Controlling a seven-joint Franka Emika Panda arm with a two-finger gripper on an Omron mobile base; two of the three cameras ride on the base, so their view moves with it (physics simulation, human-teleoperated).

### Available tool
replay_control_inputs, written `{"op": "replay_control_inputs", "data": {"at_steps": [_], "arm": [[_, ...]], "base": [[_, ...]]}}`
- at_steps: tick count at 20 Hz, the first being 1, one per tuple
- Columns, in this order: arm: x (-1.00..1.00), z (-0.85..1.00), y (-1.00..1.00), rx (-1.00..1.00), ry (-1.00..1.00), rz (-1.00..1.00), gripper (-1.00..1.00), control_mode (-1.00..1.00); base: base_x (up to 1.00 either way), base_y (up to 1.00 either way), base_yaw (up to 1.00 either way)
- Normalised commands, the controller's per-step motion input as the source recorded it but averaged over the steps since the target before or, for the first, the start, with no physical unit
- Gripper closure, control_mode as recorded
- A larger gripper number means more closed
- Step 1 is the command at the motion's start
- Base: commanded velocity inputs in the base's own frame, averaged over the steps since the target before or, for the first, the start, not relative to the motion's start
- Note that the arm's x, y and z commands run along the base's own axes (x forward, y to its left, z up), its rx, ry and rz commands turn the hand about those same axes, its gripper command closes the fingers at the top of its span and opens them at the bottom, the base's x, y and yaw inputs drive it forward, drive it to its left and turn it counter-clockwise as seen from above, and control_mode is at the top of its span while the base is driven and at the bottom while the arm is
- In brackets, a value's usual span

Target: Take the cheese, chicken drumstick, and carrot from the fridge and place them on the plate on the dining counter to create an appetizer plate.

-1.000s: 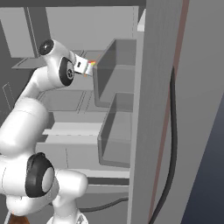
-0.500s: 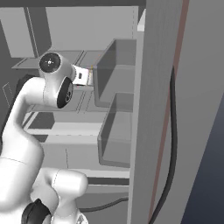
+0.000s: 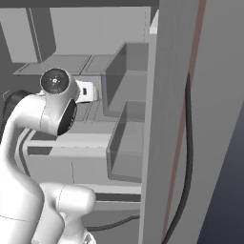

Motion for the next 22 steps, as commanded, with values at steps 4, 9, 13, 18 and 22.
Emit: {"op": "replay_control_inputs", "data": {"at_steps": [4,9,13,18,22], "arm": [[-0.53,0.01,0.16,-0.06,0.01,0.13,1.00,-1.00],[-0.53,0.00,0.08,-0.07,0.02,0.14,1.00,-1.00],[-0.15,0.00,0.00,-0.01,0.00,0.04,1.00,1.00],[0.00,0.00,0.00,0.00,0.00,0.00,1.00,1.00],[0.00,0.00,0.00,0.00,0.00,0.00,1.00,1.00]], "base": [[0.00,0.00,0.00],[0.00,0.00,0.00],[-0.54,0.00,0.12],[-0.87,0.00,0.16],[-0.97,0.00,0.14]]}}
